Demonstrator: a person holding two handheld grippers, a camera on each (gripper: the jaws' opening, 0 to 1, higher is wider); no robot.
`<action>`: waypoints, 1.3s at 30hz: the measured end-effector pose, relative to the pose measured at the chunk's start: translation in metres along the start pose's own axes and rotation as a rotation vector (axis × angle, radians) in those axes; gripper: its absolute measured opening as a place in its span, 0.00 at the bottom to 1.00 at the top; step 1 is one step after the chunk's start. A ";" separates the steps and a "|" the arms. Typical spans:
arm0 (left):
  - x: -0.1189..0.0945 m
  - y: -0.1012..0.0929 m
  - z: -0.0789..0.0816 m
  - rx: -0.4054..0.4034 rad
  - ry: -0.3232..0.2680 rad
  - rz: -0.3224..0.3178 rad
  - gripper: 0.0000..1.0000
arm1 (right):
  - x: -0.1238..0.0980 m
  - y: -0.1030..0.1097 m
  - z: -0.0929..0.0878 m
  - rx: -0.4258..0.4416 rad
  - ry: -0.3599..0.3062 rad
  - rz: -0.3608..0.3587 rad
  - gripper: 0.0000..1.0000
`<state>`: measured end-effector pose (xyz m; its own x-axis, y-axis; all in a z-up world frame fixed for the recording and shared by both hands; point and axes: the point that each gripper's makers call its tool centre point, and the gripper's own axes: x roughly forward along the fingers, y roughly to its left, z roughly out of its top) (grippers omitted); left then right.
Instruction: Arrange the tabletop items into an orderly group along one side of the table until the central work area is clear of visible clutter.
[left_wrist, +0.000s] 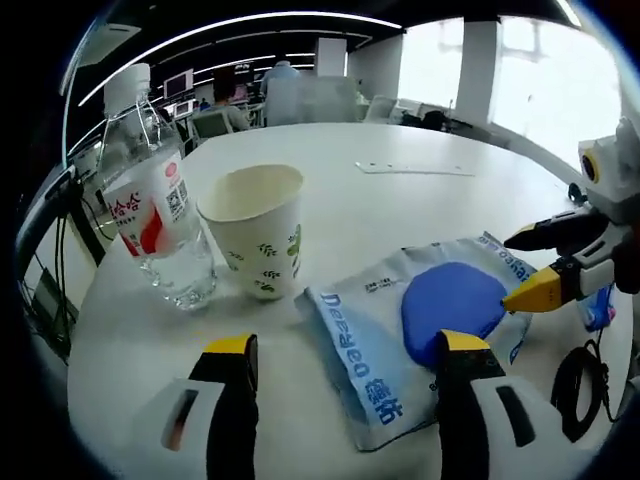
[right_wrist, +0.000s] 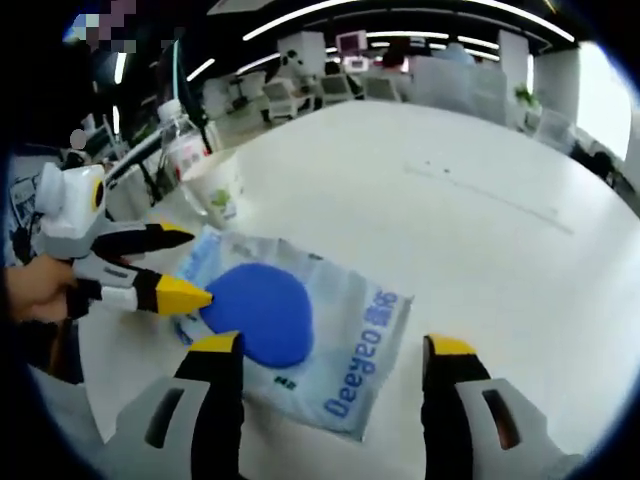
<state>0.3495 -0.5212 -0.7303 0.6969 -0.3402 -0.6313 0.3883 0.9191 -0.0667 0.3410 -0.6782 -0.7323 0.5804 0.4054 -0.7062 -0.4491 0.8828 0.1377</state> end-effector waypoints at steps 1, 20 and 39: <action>0.001 0.000 0.001 -0.001 -0.001 -0.001 0.70 | 0.000 0.000 0.000 0.000 0.000 0.001 0.68; 0.002 -0.009 0.004 -0.005 -0.018 -0.034 0.46 | 0.005 0.002 -0.002 0.086 0.006 0.010 0.54; 0.002 -0.014 0.004 0.003 -0.022 -0.051 0.33 | 0.000 -0.009 -0.007 0.134 -0.014 -0.038 0.35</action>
<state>0.3478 -0.5358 -0.7272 0.6892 -0.3910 -0.6100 0.4252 0.9000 -0.0965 0.3405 -0.6880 -0.7390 0.6051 0.3734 -0.7032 -0.3326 0.9210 0.2029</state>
